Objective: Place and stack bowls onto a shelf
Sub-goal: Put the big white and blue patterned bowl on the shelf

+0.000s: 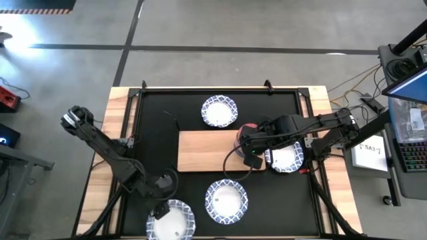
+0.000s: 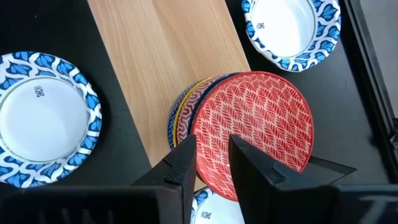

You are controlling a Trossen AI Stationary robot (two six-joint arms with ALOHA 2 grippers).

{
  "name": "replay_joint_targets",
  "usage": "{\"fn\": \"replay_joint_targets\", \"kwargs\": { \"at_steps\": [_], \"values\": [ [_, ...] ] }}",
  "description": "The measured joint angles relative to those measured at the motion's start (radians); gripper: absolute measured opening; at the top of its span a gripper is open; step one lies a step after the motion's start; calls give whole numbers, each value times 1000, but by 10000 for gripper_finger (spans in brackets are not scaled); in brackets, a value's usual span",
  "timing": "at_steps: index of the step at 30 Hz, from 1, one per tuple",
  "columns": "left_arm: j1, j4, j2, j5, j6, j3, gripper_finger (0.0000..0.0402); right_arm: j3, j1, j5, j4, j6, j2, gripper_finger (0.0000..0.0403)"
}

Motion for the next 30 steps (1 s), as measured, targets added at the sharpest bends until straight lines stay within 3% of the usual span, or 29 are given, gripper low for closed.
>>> {"fn": "replay_joint_targets", "kwargs": {
  "at_steps": [6, 11, 17, 25, 30],
  "values": [
    [22, -68, 0, -151, 166, 133, 1, 0, 0, 1, 2, -11, 0, 86],
    [85, -85, 1, -240, 303, 162, 1, 0, 0, 1, 2, -12, 0, 79],
    [209, -43, 1, -233, 433, 166, 0, 0, 0, 0, 0, -15, 0, 80],
    [357, -1, 4, -129, 623, 166, 0, 0, 0, 0, 0, -31, 0, 86],
    [358, 11, 0, -52, 644, 167, 0, 0, 0, 0, 0, -32, 0, 79]
  ]
}}
